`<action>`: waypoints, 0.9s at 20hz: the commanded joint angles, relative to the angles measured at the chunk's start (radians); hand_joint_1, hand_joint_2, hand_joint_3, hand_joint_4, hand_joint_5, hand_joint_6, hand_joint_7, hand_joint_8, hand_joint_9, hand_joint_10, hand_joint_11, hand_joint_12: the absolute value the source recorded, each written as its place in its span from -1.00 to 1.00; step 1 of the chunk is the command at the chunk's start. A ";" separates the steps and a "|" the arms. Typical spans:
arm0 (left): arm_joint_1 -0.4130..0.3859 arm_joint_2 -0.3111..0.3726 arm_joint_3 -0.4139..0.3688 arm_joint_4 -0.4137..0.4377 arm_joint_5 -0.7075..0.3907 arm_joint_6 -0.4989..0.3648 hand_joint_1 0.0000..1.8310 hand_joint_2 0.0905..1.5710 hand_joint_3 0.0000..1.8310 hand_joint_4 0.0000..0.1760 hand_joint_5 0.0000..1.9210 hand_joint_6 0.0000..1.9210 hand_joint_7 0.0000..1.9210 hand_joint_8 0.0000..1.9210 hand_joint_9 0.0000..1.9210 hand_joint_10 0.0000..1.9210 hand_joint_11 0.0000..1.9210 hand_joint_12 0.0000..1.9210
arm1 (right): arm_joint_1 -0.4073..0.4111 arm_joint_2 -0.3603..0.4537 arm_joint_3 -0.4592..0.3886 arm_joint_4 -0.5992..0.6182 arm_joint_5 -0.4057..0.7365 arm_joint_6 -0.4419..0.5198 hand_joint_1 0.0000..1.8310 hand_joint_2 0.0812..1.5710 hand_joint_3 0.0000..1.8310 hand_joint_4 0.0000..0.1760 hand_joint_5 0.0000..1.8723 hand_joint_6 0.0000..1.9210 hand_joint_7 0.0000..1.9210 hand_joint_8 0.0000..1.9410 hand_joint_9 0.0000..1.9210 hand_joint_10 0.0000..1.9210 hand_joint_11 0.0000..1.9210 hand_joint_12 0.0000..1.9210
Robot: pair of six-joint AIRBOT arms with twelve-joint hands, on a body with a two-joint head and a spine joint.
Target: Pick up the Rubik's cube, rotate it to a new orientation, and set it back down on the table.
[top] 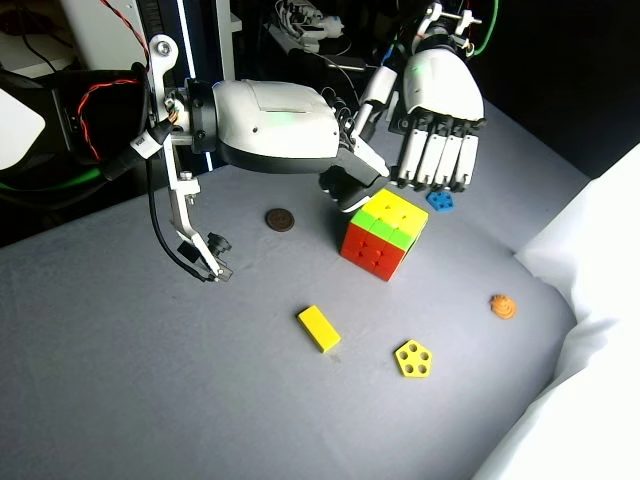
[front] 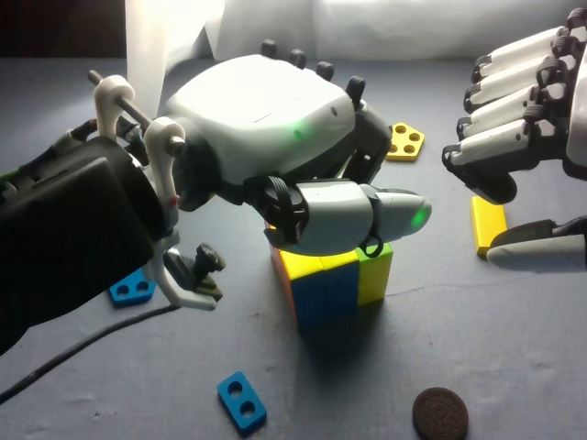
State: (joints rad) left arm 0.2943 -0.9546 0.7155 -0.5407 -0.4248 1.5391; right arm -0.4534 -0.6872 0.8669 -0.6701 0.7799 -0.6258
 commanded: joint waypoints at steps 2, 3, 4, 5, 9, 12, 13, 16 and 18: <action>-0.026 0.017 0.002 0.088 -0.071 -0.033 -0.97 0.67 -1.00 -1.00 -0.27 0.75 -0.15 0.91 -0.16 1.00 -0.33 1.00 | 0.006 0.004 -0.004 0.047 0.100 0.005 -0.82 0.59 -1.00 -1.00 -0.24 0.79 -0.11 0.90 -0.15 1.00 -0.27 1.00; -0.036 0.023 0.004 0.136 -0.053 -0.055 -0.96 0.67 -1.00 -1.00 -0.30 0.78 -0.14 0.91 -0.14 1.00 -0.31 1.00 | 0.004 0.004 -0.004 0.047 0.100 0.005 -0.87 0.61 -1.00 -1.00 -0.28 0.82 -0.15 0.90 -0.20 1.00 -0.32 1.00; -0.047 0.027 0.007 0.172 -0.036 -0.073 -0.96 0.67 -1.00 -1.00 -0.29 0.76 -0.14 0.90 -0.15 1.00 -0.33 1.00 | 0.004 0.004 -0.004 0.048 0.100 0.005 -0.85 0.60 -1.00 -1.00 -0.29 0.80 -0.16 0.89 -0.22 1.00 -0.33 1.00; -0.055 0.030 0.009 0.202 -0.021 -0.088 -0.96 0.67 -1.00 -1.00 -0.28 0.76 -0.14 0.90 -0.15 1.00 -0.34 1.00 | 0.004 0.004 -0.004 0.048 0.100 0.005 -0.84 0.60 -1.00 -1.00 -0.28 0.77 -0.16 0.89 -0.21 1.00 -0.35 1.00; -0.101 0.032 0.020 0.348 0.030 -0.162 -0.94 0.67 -1.00 -1.00 -0.30 0.77 -0.13 0.87 -0.15 1.00 -0.34 1.00 | 0.003 0.005 -0.007 0.048 0.099 0.006 -0.86 0.61 -1.00 -1.00 -0.33 0.81 -0.19 0.89 -0.27 1.00 -0.38 1.00; -0.133 0.032 0.020 0.395 0.062 -0.176 -0.95 0.67 -1.00 -1.00 -0.30 0.74 -0.16 0.87 -0.18 1.00 -0.34 1.00 | 0.003 0.005 -0.008 0.048 0.097 0.006 -0.85 0.61 -1.00 -1.00 -0.32 0.82 -0.18 0.90 -0.24 1.00 -0.36 1.00; -0.140 0.032 0.020 0.400 0.076 -0.176 -0.95 0.67 -1.00 -1.00 -0.30 0.74 -0.16 0.87 -0.18 1.00 -0.34 1.00 | 0.001 0.005 -0.008 0.048 0.090 0.006 -0.85 0.61 -1.00 -1.00 -0.32 0.82 -0.18 0.90 -0.24 1.00 -0.36 1.00; -0.144 0.033 0.020 0.408 0.080 -0.183 -0.96 0.68 -1.00 -1.00 -0.29 0.76 -0.14 0.87 -0.16 1.00 -0.34 1.00 | -0.004 0.004 -0.009 0.048 0.082 0.006 -0.82 0.59 -1.00 -1.00 -0.29 0.76 -0.17 0.87 -0.24 1.00 -0.34 1.00; -0.144 0.033 0.020 0.409 0.080 -0.185 -0.94 0.68 -1.00 -1.00 -0.30 0.75 -0.17 0.90 -0.18 1.00 -0.34 1.00 | -0.005 0.005 -0.013 0.048 0.082 0.006 -0.83 0.59 -1.00 -1.00 -0.32 0.79 -0.20 0.89 -0.27 1.00 -0.38 1.00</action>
State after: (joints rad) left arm 0.1650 -0.9291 0.7353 -0.1413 -0.2375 1.3582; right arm -0.4656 -0.6876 0.8597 -0.6674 0.7616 -0.6247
